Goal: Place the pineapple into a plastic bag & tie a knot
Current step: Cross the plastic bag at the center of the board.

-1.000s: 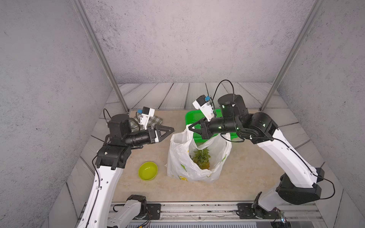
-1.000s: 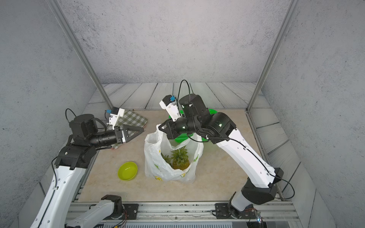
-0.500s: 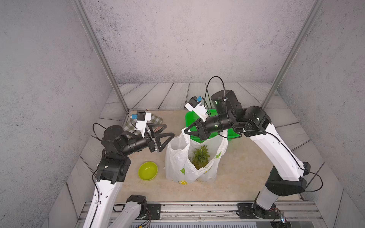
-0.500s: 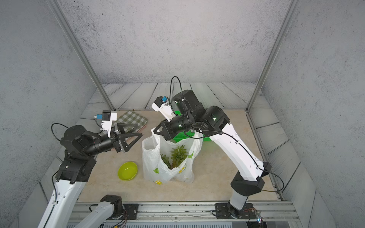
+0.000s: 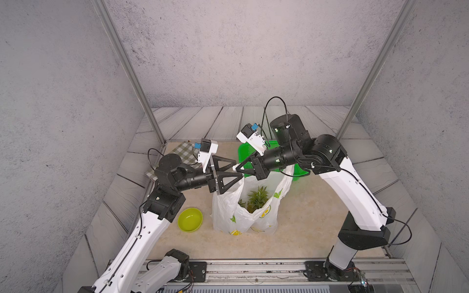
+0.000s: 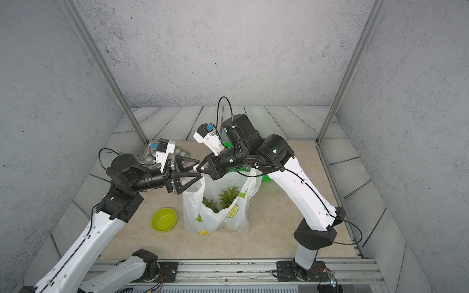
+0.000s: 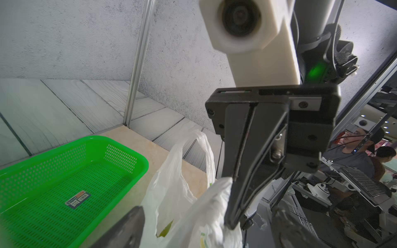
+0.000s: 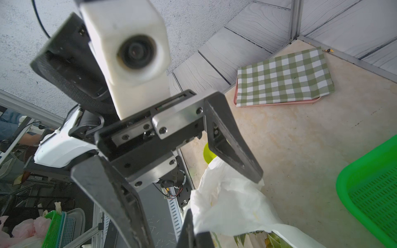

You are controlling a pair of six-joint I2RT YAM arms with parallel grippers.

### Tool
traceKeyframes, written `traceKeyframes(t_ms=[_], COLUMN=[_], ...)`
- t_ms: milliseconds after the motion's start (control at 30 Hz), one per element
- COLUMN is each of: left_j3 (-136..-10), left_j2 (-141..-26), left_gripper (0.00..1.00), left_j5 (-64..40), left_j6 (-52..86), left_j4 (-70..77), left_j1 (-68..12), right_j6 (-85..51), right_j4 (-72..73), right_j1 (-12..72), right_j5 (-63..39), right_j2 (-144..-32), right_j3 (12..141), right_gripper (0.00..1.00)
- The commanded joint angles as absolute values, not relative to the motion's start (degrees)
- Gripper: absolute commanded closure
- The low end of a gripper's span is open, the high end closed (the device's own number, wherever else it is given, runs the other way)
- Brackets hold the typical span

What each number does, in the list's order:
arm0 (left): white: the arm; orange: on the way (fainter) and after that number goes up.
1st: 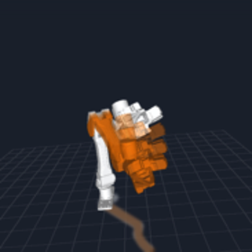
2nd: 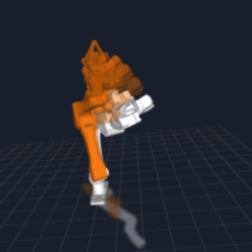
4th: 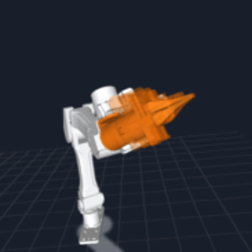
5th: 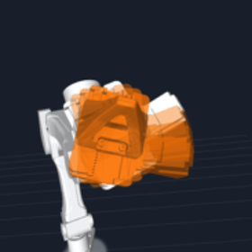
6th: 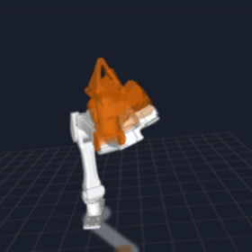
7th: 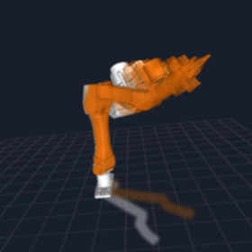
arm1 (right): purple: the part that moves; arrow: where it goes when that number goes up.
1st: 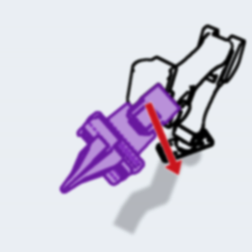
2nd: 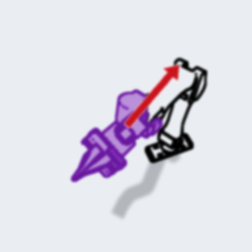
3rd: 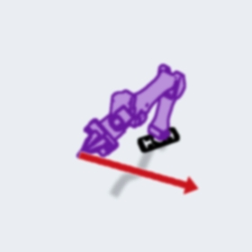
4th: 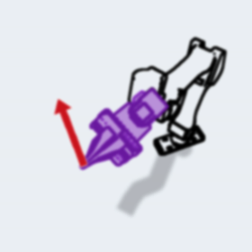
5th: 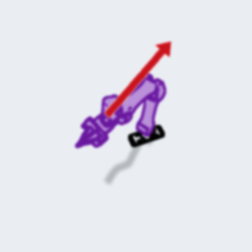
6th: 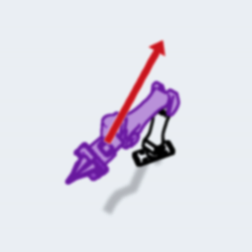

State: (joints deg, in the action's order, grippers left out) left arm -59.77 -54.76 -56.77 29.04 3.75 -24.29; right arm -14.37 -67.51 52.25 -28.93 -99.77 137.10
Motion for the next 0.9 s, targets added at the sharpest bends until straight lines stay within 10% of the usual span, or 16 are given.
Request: traceKeyframes(t_ms=[0,400,867], left_j3=[-57.9,-55.11,-53.07], left_j2=[-56.04,-57.43,-56.79], left_gripper=[0.11,0.66,0.86], left_j5=[-57.15,-56.39,-56.06], left_j6=[33.16,37.13,34.19], left_j4=[11.61,14.21,6.75], left_j1=[-27.06,-30.56,-30.59], right_j6=[-13.4,-15.91,-18.43], right_j4=[-66.34,-60.32,-54.23], right_j1=[51.8,47.24,41.22], right_j5=[-29.7,-28.7,-30.3], right_j2=[-100.31,-98.25,-94.44], right_j3=[138.47,129.99,119.74], right_gripper=[1.0,1.0,1.0])
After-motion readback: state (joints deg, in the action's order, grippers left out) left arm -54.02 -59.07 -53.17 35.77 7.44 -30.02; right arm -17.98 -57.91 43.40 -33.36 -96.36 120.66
